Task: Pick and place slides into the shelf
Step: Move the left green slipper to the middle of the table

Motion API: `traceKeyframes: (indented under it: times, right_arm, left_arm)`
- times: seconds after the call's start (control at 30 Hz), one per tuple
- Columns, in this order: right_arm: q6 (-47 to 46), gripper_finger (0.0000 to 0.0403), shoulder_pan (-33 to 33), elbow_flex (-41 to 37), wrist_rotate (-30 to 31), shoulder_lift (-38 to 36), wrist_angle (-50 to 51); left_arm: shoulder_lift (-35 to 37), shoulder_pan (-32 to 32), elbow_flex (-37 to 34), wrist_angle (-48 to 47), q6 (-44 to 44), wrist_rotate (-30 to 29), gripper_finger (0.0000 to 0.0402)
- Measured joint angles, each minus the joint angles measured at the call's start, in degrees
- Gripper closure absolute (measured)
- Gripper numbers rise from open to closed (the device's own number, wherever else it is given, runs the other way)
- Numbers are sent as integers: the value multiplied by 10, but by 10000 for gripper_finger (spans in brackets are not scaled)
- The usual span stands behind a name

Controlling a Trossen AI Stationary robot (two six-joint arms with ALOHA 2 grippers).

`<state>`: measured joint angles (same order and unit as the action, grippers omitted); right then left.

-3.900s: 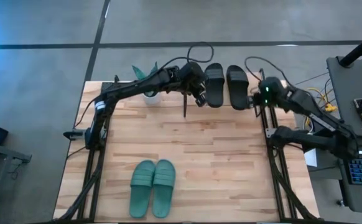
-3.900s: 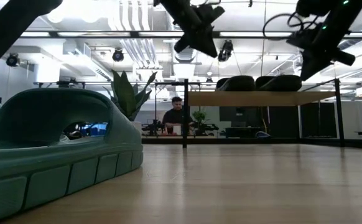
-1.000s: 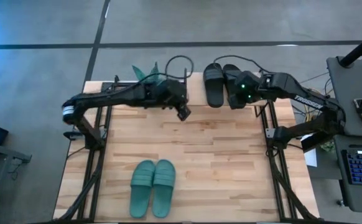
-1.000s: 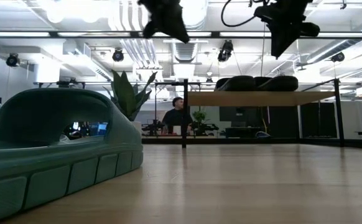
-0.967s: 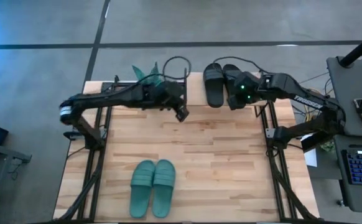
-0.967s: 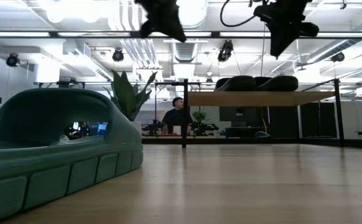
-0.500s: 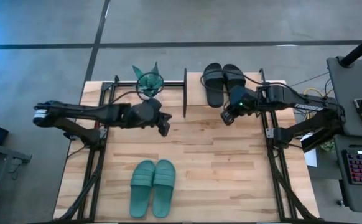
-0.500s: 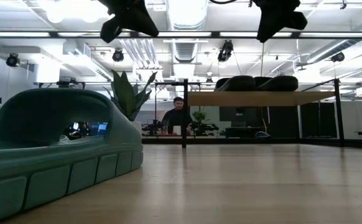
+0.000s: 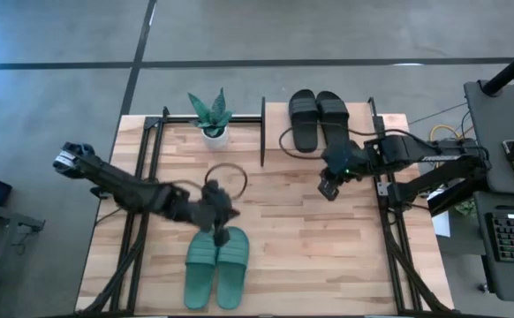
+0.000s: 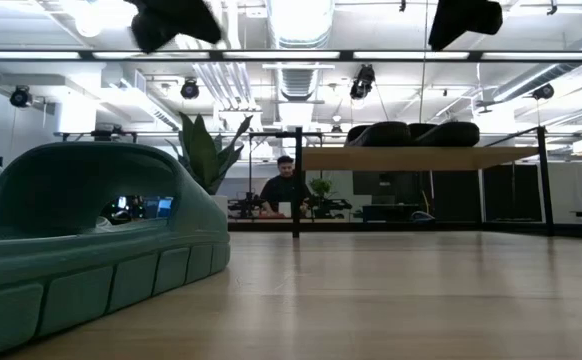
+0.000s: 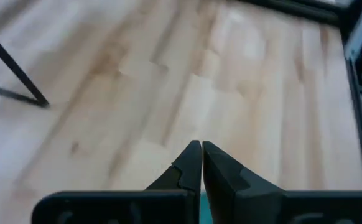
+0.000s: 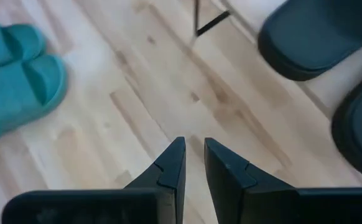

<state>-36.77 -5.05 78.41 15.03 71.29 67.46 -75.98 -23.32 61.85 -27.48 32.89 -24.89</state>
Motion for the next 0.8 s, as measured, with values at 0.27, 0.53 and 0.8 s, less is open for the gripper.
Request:
traceKeyframes:
  times: [0.27,0.53,0.8]
  right_arm:
    - [29,351,-21,-1,0,0,-3]
    - [34,351,-21,-5,6,0,-6]
    - [34,351,-21,-29,6,0,-7]
  left_arm:
    - [-76,-166,62,-213,267,-41,402]
    - [-204,-240,173,-363,402,-4,402]
    - [-311,-268,276,-425,403,62,402]
